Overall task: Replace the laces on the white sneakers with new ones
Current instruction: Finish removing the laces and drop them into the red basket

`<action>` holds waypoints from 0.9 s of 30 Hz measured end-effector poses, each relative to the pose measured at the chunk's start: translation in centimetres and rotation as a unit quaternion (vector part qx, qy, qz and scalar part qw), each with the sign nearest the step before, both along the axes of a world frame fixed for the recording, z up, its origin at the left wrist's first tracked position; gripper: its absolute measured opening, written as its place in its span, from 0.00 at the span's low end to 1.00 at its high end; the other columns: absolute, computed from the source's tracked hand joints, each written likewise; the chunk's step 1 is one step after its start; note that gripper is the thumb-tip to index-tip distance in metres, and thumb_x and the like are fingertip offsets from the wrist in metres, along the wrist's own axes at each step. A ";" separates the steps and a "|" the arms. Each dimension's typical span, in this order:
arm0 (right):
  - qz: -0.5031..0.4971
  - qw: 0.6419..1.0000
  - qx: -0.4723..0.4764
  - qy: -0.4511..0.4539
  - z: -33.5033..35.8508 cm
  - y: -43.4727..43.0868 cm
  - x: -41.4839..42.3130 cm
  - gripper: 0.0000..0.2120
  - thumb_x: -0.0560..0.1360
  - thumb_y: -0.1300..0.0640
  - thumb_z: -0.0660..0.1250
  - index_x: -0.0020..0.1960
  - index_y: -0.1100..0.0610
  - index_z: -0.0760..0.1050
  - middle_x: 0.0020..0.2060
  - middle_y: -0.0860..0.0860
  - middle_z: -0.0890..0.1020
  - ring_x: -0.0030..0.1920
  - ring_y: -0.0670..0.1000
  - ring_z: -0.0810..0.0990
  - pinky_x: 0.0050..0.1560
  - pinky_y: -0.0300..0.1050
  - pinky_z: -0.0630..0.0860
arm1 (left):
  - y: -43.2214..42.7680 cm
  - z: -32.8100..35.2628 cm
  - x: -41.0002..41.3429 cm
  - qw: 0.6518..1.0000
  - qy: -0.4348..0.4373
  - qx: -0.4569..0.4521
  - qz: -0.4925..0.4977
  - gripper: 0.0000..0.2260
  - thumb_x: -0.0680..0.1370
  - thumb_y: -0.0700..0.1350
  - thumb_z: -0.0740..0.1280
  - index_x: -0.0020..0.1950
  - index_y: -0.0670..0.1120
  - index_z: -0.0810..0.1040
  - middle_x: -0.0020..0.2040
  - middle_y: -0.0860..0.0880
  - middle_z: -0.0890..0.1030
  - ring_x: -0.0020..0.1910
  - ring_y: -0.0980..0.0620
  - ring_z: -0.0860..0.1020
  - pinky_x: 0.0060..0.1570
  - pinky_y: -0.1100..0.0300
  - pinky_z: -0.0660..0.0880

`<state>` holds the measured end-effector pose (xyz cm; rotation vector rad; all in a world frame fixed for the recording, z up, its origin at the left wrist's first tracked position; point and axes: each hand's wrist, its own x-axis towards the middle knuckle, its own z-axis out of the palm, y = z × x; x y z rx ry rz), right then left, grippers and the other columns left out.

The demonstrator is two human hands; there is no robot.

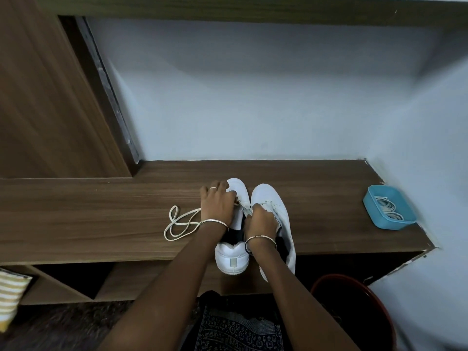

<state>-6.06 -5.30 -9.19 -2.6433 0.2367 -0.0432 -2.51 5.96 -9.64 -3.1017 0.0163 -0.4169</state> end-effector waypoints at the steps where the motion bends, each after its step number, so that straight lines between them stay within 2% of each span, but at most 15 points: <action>1: 0.001 1.000 -0.001 0.001 0.0 0.0 0.0 0.09 0.78 0.60 0.59 0.56 0.60 0.74 0.52 0.59 0.82 0.56 0.60 0.80 0.52 0.50 0.74 | 0.2 -0.1 0.1 1.000 -0.007 -0.023 0.005 0.05 0.73 0.48 0.69 0.44 0.53 0.85 0.56 0.51 0.81 0.54 0.44 0.78 0.55 0.48 0.64; 4: 0.005 1.000 -0.010 0.002 -0.1 0.0 0.1 0.10 0.79 0.61 0.59 0.57 0.60 0.74 0.53 0.59 0.82 0.57 0.60 0.79 0.52 0.49 0.73 | 0.6 0.2 0.1 0.989 -0.010 -0.136 0.052 0.04 0.73 0.51 0.70 0.45 0.54 0.84 0.54 0.54 0.81 0.56 0.46 0.76 0.55 0.49 0.62; 6: 0.008 1.000 -0.017 0.001 -0.2 -0.1 0.2 0.10 0.79 0.61 0.59 0.58 0.61 0.74 0.54 0.60 0.82 0.57 0.60 0.79 0.51 0.48 0.73 | 0.9 0.4 -0.3 0.962 -0.025 -0.249 0.111 0.02 0.73 0.50 0.70 0.43 0.54 0.83 0.50 0.53 0.82 0.53 0.45 0.77 0.54 0.49 0.66; 7: 0.009 1.000 -0.020 0.002 -0.2 -0.1 0.2 0.10 0.79 0.61 0.59 0.59 0.61 0.74 0.54 0.60 0.82 0.57 0.60 0.79 0.51 0.48 0.73 | 1.2 0.5 -0.6 0.930 -0.048 -0.334 0.144 0.03 0.74 0.48 0.70 0.42 0.53 0.83 0.48 0.51 0.83 0.51 0.43 0.79 0.52 0.50 0.69; 9: 0.011 1.000 -0.024 0.003 -0.3 -0.1 0.2 0.10 0.80 0.61 0.59 0.59 0.61 0.74 0.54 0.59 0.82 0.57 0.60 0.79 0.51 0.47 0.73 | 2.4 0.6 -1.1 0.834 -0.117 -0.497 0.211 0.03 0.76 0.44 0.68 0.44 0.47 0.82 0.46 0.44 0.84 0.49 0.39 0.80 0.47 0.52 0.72; 10: 0.011 1.000 -0.024 0.003 -0.3 -0.1 0.2 0.10 0.80 0.61 0.59 0.59 0.61 0.74 0.53 0.59 0.82 0.57 0.60 0.79 0.51 0.47 0.73 | 3.4 0.5 -1.4 0.793 -0.147 -0.540 0.241 0.04 0.77 0.43 0.68 0.45 0.44 0.81 0.46 0.41 0.83 0.49 0.38 0.80 0.46 0.53 0.71; 12: 0.013 1.000 -0.025 0.002 -0.4 -0.1 0.2 0.10 0.80 0.61 0.58 0.59 0.61 0.74 0.53 0.59 0.82 0.57 0.60 0.79 0.50 0.47 0.72 | 5.4 0.2 -2.0 0.755 -0.151 -0.569 0.288 0.05 0.78 0.44 0.68 0.46 0.42 0.79 0.48 0.41 0.83 0.50 0.38 0.79 0.47 0.54 0.70; 14: 0.016 1.000 -0.026 -0.003 -0.5 -0.1 0.2 0.10 0.80 0.61 0.58 0.58 0.61 0.74 0.53 0.59 0.82 0.56 0.60 0.79 0.50 0.47 0.72 | 7.0 -0.7 -2.4 0.761 -0.097 -0.556 0.320 0.07 0.77 0.47 0.68 0.48 0.43 0.78 0.50 0.42 0.83 0.53 0.37 0.79 0.52 0.51 0.73; 16: 0.018 0.999 -0.031 -0.008 -0.5 -0.2 0.2 0.10 0.80 0.61 0.58 0.58 0.61 0.74 0.52 0.59 0.82 0.56 0.60 0.80 0.49 0.47 0.72 | 7.5 -1.5 -3.1 0.793 -0.041 -0.509 0.332 0.11 0.76 0.51 0.69 0.53 0.44 0.78 0.52 0.42 0.83 0.56 0.37 0.78 0.57 0.46 0.74; 18: 0.025 0.999 -0.044 -0.011 -0.5 -0.1 0.2 0.10 0.80 0.61 0.58 0.58 0.61 0.74 0.52 0.59 0.82 0.55 0.60 0.80 0.47 0.46 0.71 | 6.8 -1.7 -4.1 0.838 -0.037 -0.446 0.311 0.17 0.75 0.55 0.69 0.57 0.45 0.76 0.56 0.43 0.81 0.58 0.36 0.77 0.59 0.42 0.72; 20: 0.035 0.998 -0.055 -0.018 -0.5 0.2 0.1 0.10 0.80 0.62 0.57 0.59 0.61 0.73 0.52 0.59 0.83 0.55 0.60 0.80 0.47 0.47 0.72 | 5.4 -1.5 -4.8 0.883 -0.083 -0.390 0.249 0.19 0.75 0.57 0.69 0.57 0.44 0.76 0.57 0.44 0.79 0.59 0.38 0.75 0.56 0.42 0.70; 23: 0.060 0.995 -0.079 -0.027 -0.4 0.8 -0.1 0.10 0.80 0.63 0.56 0.58 0.60 0.74 0.50 0.59 0.83 0.53 0.61 0.81 0.47 0.49 0.74 | 3.0 -1.7 -5.2 0.927 -0.112 -0.339 0.119 0.21 0.74 0.62 0.64 0.50 0.43 0.77 0.51 0.44 0.78 0.50 0.40 0.76 0.46 0.48 0.73; 25: 0.089 0.991 -0.092 -0.026 -0.3 1.0 -0.3 0.09 0.81 0.59 0.58 0.55 0.59 0.76 0.50 0.59 0.83 0.53 0.62 0.81 0.47 0.50 0.74 | 1.8 -2.0 -5.2 0.938 -0.081 -0.330 0.072 0.20 0.74 0.60 0.67 0.50 0.43 0.76 0.50 0.44 0.77 0.48 0.41 0.77 0.43 0.49 0.73; 27: 0.119 0.989 -0.083 -0.030 -0.2 0.9 -0.4 0.11 0.79 0.52 0.62 0.50 0.59 0.77 0.47 0.58 0.83 0.51 0.61 0.81 0.46 0.49 0.73 | 1.1 -2.5 -5.4 0.932 -0.060 -0.352 0.065 0.14 0.76 0.53 0.69 0.53 0.44 0.77 0.49 0.45 0.80 0.48 0.42 0.79 0.43 0.52 0.73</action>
